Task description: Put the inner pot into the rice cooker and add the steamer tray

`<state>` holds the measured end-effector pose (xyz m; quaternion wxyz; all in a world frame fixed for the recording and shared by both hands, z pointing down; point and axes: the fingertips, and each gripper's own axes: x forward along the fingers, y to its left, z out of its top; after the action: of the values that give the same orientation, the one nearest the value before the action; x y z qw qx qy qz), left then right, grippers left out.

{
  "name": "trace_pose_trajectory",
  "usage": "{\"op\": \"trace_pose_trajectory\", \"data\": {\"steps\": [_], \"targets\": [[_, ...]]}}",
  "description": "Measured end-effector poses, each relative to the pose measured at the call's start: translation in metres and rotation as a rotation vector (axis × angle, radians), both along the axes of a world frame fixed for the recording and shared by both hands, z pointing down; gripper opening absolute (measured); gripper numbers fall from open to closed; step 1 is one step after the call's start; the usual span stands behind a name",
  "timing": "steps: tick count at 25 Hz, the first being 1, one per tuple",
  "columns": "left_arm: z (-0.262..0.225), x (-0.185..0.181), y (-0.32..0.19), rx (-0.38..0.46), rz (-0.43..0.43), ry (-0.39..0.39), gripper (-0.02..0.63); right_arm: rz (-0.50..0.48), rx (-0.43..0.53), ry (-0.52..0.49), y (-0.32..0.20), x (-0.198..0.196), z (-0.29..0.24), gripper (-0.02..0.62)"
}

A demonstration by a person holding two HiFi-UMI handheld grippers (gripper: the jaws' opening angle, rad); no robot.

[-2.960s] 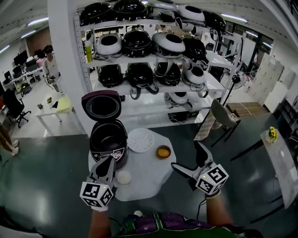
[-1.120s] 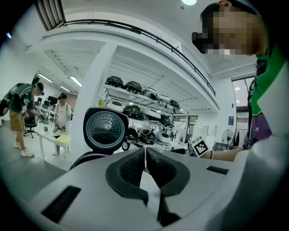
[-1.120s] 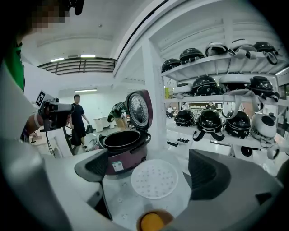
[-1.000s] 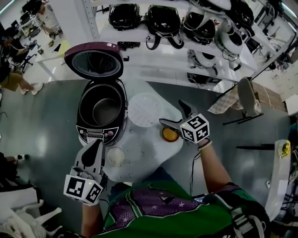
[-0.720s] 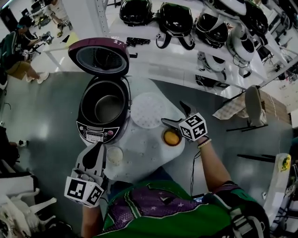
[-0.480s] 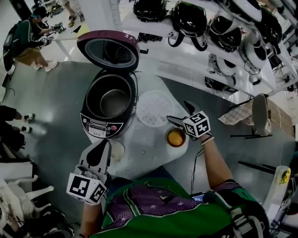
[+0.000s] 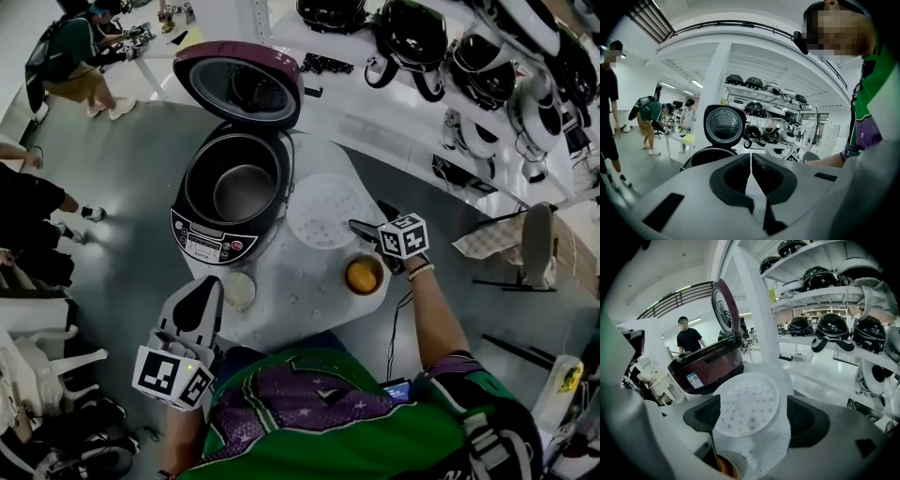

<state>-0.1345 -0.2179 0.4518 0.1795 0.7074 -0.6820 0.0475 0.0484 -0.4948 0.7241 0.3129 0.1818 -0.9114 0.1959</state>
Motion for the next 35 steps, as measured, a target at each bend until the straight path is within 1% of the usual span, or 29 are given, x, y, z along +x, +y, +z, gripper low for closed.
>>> {"op": "trace_pose_trajectory", "data": {"steps": [2, 4, 7, 12, 17, 20, 25, 30, 35], "targets": [[0.003, -0.001, 0.002, -0.007, -0.01, 0.004, 0.031, -0.009, -0.001, 0.025, -0.002, -0.001, 0.009, 0.412], [0.004, -0.001, 0.002, -0.011, -0.016, 0.005, 0.031, -0.02, 0.023, 0.071, -0.005, -0.001, 0.018, 0.387], [0.006, -0.002, 0.003, -0.018, -0.025, 0.005, 0.031, -0.001, 0.037, 0.122, -0.011, 0.001, 0.031, 0.36], [0.011, -0.003, 0.004, -0.033, -0.04, 0.007, 0.031, 0.05, -0.032, 0.099, -0.018, -0.002, 0.05, 0.313], [0.017, -0.006, 0.006, -0.049, -0.056, 0.011, 0.031, 0.058, -0.041, 0.142, -0.024, -0.005, 0.067, 0.283], [0.019, -0.009, 0.006, -0.054, -0.065, 0.015, 0.031, 0.077, -0.041, 0.163, -0.031, -0.007, 0.073, 0.254], [0.024, -0.01, 0.008, -0.065, -0.076, 0.021, 0.031, 0.099, -0.04, 0.203, -0.039, -0.007, 0.082, 0.188], [0.026, -0.013, 0.009, -0.067, -0.083, 0.022, 0.031, 0.122, -0.062, 0.208, -0.042, -0.008, 0.085, 0.111], [0.027, -0.011, 0.012, -0.075, -0.087, 0.022, 0.031, 0.138, -0.073, 0.213, -0.042, -0.01, 0.089, 0.102]]}}
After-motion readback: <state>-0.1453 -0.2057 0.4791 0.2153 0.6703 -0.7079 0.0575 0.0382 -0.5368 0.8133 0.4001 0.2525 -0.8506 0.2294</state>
